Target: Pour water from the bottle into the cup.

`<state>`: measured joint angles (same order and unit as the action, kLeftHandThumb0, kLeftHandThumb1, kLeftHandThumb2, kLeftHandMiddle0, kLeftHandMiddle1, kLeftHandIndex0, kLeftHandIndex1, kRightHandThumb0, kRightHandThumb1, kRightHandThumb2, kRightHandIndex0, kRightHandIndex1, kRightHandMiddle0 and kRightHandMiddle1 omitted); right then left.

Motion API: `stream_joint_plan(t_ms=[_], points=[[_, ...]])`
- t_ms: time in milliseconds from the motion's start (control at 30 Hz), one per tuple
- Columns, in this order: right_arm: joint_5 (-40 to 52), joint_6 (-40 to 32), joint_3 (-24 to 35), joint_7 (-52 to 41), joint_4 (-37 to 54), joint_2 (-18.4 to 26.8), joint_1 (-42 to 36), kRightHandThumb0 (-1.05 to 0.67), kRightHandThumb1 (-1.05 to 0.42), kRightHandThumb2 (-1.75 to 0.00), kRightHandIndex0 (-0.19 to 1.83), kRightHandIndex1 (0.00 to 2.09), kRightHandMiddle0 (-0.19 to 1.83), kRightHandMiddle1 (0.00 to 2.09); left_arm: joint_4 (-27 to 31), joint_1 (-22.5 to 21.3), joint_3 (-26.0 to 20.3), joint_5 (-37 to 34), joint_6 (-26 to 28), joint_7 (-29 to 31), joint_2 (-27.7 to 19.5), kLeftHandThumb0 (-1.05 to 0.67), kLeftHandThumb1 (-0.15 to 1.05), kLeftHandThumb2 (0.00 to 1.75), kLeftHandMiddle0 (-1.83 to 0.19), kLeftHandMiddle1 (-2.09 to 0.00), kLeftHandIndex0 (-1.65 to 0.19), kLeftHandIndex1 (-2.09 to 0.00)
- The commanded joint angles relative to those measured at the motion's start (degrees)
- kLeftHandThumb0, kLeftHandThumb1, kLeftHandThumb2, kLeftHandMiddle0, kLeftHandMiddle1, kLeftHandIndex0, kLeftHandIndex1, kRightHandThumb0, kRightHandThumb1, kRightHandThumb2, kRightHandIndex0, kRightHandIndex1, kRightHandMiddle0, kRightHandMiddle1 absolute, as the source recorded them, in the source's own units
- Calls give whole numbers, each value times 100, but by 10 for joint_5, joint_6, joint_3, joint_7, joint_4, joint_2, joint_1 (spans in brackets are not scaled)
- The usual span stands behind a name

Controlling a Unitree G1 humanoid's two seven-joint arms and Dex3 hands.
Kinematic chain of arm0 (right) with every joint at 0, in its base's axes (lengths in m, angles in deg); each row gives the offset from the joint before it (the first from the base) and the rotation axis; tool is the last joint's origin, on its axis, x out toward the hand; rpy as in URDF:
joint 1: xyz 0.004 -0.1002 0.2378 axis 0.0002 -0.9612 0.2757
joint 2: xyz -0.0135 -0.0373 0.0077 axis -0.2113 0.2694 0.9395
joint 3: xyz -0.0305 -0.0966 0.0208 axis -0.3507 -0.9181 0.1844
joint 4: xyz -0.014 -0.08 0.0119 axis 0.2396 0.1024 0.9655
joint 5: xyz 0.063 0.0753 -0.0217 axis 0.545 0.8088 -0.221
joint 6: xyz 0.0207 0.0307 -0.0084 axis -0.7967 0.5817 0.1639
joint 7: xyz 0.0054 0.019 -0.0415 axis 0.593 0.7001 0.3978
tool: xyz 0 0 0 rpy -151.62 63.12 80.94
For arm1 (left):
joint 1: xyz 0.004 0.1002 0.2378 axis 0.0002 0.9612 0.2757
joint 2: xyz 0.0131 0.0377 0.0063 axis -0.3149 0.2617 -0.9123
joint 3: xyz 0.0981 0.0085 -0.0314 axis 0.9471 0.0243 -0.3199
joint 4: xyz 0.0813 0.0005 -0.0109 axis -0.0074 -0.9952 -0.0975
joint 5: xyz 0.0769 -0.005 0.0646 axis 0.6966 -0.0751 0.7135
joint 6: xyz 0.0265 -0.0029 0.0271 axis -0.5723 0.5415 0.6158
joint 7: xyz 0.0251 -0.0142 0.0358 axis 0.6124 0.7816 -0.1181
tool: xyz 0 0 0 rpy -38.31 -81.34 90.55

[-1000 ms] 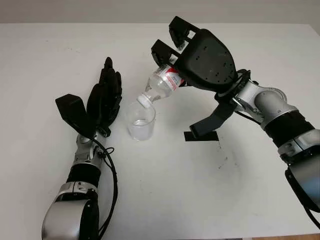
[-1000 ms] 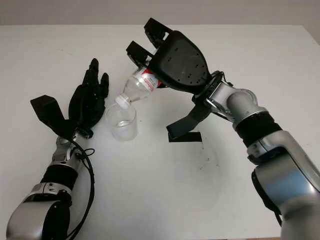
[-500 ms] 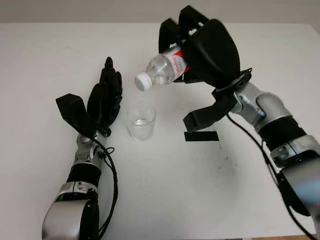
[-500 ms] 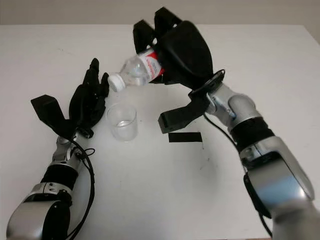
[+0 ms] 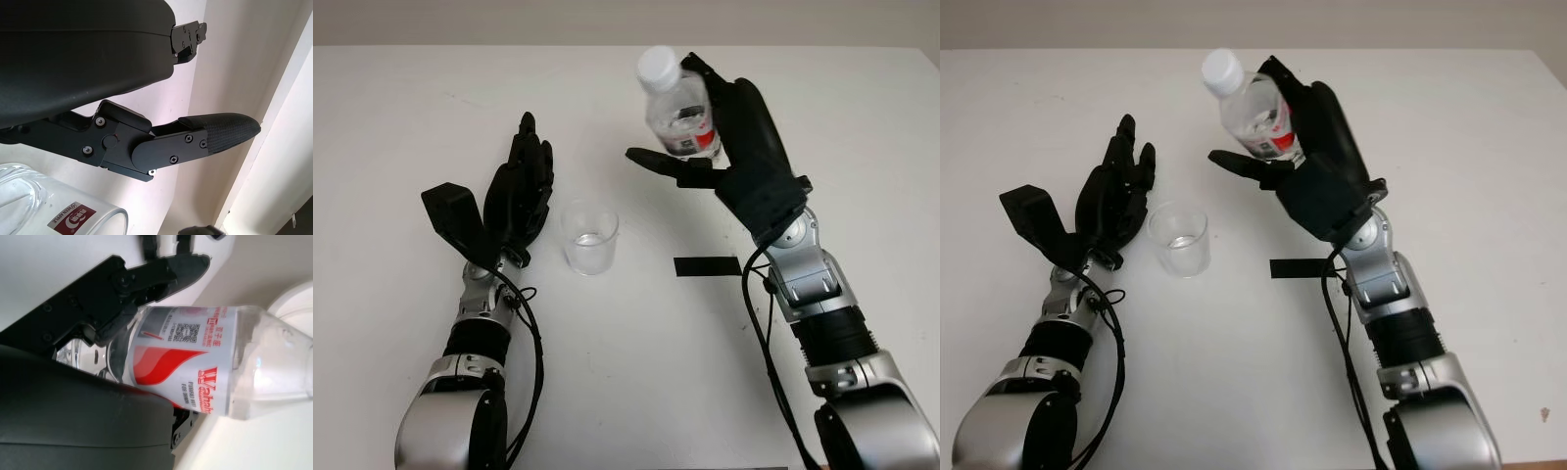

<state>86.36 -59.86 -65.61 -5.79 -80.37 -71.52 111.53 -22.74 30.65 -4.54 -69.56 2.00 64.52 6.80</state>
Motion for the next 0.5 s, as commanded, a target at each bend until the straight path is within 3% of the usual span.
stream_joint_plan(t_ms=[0, 100, 200, 300, 467], points=[[60, -92, 35, -10, 66, -24, -18, -47, -105, -47, 131, 209, 106, 209, -12, 20, 2, 2, 8, -2, 6, -85, 105, 63, 19, 0, 19, 0], [172, -289, 101, 7, 148, -56, -23, -50, -105, -43, 131, 209, 104, 209, -13, 20, 3, -1, 8, 5, 7, -83, 105, 65, 19, 0, 19, 0], [227, -391, 138, 18, 189, -59, -23, -50, -105, -44, 127, 209, 100, 209, -11, 21, 3, -2, 10, 7, 9, -83, 105, 66, 19, 0, 19, 0], [234, -428, 146, 22, 223, -46, -40, -48, -105, -45, 124, 209, 95, 209, -9, 22, 7, 4, 8, 7, 8, -83, 105, 67, 19, 0, 19, 0], [169, -379, 101, 24, 243, -26, -73, -48, -105, -46, 133, 209, 99, 209, -5, 22, 10, 7, 11, 3, 9, -83, 105, 68, 19, 0, 19, 0]])
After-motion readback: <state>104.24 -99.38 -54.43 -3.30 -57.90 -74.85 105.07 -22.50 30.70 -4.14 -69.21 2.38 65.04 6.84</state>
